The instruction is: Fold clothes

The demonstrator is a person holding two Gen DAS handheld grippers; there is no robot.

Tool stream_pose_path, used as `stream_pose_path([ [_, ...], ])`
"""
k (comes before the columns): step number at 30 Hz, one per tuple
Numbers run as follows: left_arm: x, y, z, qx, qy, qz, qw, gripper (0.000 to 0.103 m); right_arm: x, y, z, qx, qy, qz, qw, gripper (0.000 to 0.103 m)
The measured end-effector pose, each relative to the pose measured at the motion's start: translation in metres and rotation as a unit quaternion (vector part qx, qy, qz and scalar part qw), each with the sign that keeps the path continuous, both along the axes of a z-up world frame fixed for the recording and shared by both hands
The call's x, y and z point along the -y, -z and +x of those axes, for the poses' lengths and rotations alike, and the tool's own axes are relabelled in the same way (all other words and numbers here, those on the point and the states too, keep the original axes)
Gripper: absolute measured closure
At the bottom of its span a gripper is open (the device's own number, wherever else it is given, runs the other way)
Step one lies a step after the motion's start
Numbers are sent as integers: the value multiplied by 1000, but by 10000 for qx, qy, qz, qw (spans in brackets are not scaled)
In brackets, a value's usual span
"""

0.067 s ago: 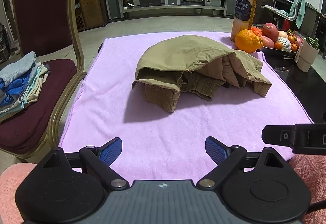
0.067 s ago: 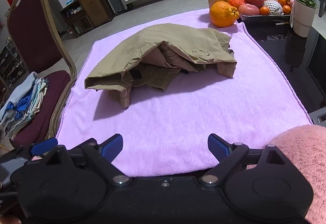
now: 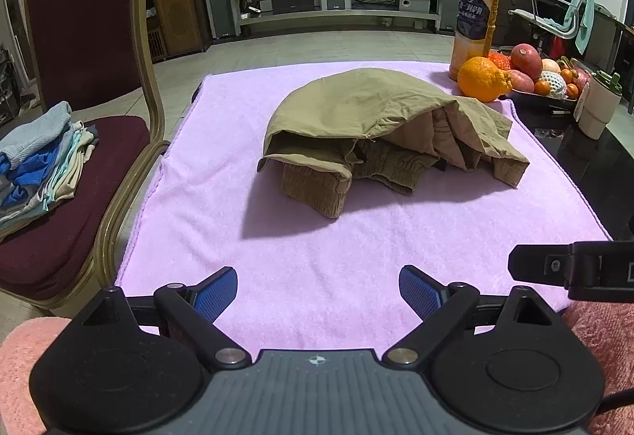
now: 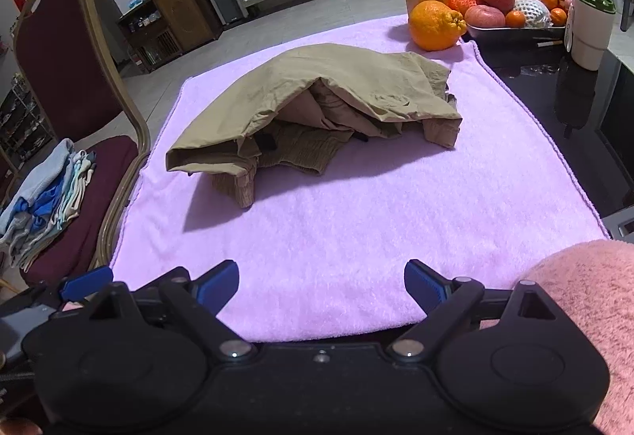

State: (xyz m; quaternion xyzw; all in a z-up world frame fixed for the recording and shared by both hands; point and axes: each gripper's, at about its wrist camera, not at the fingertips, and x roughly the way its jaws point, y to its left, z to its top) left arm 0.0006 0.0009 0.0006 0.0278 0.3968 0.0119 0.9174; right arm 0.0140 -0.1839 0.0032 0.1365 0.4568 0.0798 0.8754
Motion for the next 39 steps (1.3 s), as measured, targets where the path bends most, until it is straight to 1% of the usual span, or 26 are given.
stream_pose_path([
  [5, -2, -1, 1, -2, -14, 47, 10000, 11, 7, -3, 6, -6, -2, -43, 10000, 11],
  [9, -1, 1, -1, 52, -21, 70, 10000, 9, 0, 1, 2, 10, 48, -70, 10000, 11],
  [16, -4, 1, -1, 1, -37, 34, 10000, 9, -4, 6, 4, -44, 28, -103, 9999, 6],
  [39, -7, 2, 0, -62, -75, -4, 10000, 9, -4, 6, 3, -172, -49, -77, 9998, 5],
])
